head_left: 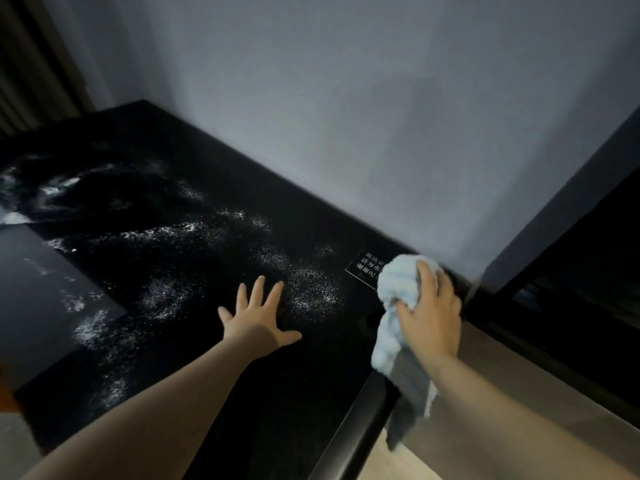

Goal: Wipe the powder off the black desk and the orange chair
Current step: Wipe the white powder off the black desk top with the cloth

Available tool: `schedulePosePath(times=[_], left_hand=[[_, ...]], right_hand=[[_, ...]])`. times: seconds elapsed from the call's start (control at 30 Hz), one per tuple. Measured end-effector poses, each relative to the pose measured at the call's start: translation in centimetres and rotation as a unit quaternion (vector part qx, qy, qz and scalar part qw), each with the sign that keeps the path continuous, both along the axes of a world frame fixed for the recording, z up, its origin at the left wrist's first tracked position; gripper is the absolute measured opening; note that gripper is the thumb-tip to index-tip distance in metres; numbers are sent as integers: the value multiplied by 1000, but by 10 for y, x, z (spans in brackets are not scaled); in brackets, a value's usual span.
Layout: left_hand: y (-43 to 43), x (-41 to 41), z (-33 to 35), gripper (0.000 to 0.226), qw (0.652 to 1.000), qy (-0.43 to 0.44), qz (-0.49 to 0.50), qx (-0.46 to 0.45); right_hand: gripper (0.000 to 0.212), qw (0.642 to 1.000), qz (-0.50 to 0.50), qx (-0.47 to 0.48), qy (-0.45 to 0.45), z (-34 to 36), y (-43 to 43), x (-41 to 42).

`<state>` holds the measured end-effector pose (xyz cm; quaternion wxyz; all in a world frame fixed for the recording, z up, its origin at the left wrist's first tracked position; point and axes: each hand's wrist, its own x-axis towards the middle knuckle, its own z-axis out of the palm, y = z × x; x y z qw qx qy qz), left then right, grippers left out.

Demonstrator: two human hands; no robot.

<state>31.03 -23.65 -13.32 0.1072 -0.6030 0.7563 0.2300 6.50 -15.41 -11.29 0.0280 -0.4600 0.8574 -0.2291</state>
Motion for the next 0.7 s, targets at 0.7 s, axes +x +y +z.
schedulePosePath(times=[0.7], left_hand=[[-11,6,-15,127,998,-43,9,35]], right_hand=[[47,979,161,12,126,-44,-50,-53]])
